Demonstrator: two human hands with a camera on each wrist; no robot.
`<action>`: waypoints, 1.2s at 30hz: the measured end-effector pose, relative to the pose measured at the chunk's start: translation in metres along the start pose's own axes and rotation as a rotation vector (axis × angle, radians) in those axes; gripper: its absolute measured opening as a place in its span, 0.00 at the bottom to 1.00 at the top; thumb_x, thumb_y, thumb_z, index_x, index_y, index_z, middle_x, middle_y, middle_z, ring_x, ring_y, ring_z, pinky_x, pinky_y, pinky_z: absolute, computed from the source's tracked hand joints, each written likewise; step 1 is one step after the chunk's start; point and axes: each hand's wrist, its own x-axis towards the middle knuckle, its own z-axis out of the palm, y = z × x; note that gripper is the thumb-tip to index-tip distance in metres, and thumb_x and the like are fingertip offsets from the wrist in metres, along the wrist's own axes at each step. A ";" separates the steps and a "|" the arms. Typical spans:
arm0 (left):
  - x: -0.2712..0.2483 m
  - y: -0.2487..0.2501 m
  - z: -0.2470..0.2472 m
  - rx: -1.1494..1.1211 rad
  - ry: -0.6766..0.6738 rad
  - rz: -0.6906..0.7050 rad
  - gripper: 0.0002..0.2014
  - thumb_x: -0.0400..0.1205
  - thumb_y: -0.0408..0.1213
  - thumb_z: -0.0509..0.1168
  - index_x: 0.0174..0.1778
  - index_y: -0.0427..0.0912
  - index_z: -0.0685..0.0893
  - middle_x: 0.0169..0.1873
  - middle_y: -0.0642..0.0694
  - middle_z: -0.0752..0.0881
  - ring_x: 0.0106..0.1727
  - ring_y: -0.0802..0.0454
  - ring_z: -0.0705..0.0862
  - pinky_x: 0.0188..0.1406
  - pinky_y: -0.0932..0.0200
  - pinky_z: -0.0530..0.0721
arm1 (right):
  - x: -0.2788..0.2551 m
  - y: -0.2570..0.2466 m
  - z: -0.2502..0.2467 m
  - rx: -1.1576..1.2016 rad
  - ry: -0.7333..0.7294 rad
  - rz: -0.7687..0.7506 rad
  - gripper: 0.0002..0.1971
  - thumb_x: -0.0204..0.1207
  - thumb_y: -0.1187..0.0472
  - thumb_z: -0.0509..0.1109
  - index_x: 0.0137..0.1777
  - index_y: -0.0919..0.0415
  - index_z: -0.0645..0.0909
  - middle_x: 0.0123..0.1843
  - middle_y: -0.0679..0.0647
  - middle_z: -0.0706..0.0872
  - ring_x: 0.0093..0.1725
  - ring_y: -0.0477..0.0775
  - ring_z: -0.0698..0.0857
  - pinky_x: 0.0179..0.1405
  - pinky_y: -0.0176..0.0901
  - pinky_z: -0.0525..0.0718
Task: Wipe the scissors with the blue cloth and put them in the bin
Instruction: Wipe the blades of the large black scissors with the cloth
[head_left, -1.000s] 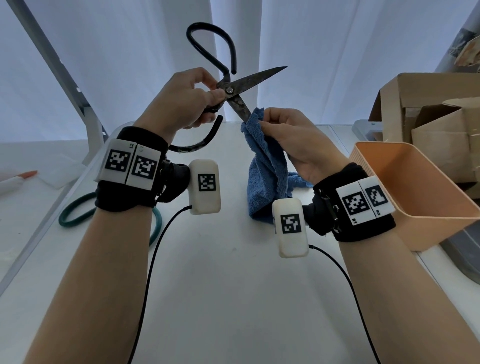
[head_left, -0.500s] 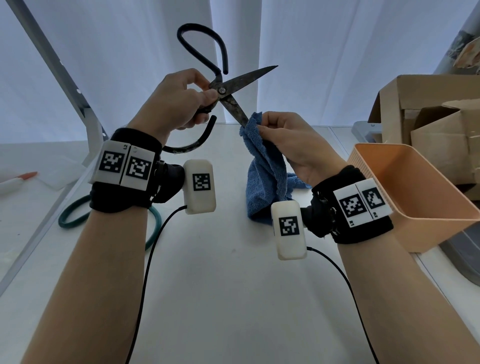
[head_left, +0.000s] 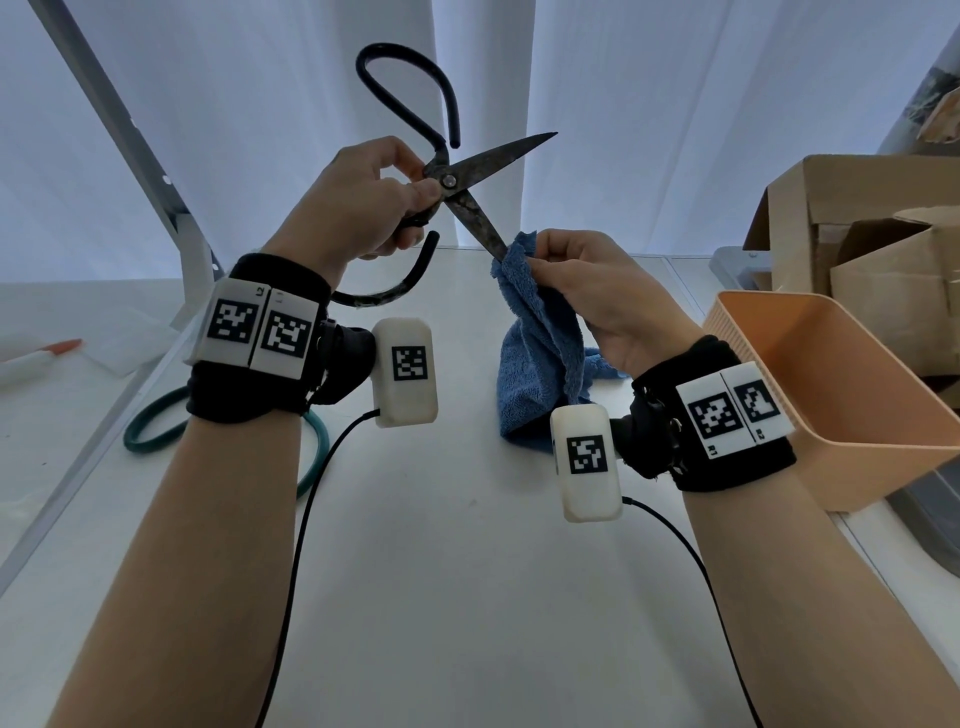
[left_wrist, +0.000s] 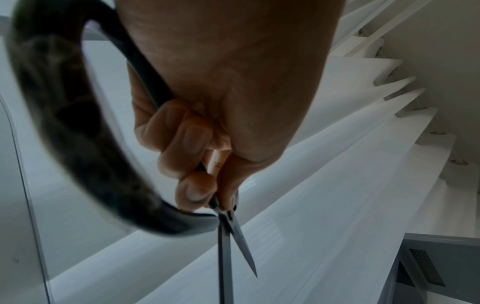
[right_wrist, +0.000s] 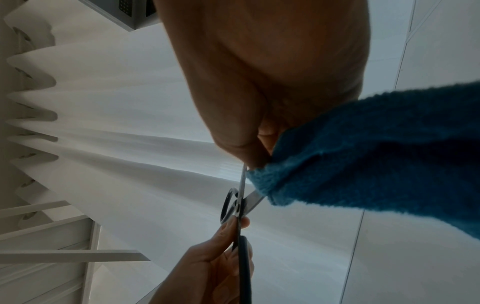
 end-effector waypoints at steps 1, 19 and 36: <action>0.000 0.000 0.000 0.000 0.001 0.001 0.04 0.87 0.39 0.65 0.55 0.46 0.82 0.35 0.51 0.83 0.28 0.58 0.81 0.25 0.70 0.75 | 0.000 0.000 0.000 0.002 0.015 0.009 0.04 0.82 0.65 0.69 0.48 0.66 0.81 0.38 0.57 0.84 0.33 0.49 0.81 0.33 0.39 0.82; 0.003 -0.013 -0.018 0.117 0.013 0.090 0.11 0.86 0.43 0.65 0.60 0.42 0.79 0.29 0.45 0.87 0.24 0.53 0.75 0.27 0.61 0.73 | 0.010 0.006 -0.009 0.301 0.420 0.027 0.09 0.83 0.65 0.65 0.60 0.53 0.76 0.45 0.53 0.86 0.43 0.50 0.83 0.42 0.40 0.82; 0.001 -0.007 0.010 0.405 -0.215 0.295 0.04 0.88 0.41 0.63 0.56 0.55 0.76 0.35 0.51 0.88 0.30 0.58 0.78 0.39 0.56 0.76 | -0.009 -0.018 -0.005 0.435 -0.067 0.136 0.37 0.83 0.36 0.53 0.60 0.69 0.89 0.53 0.64 0.91 0.53 0.62 0.87 0.63 0.49 0.84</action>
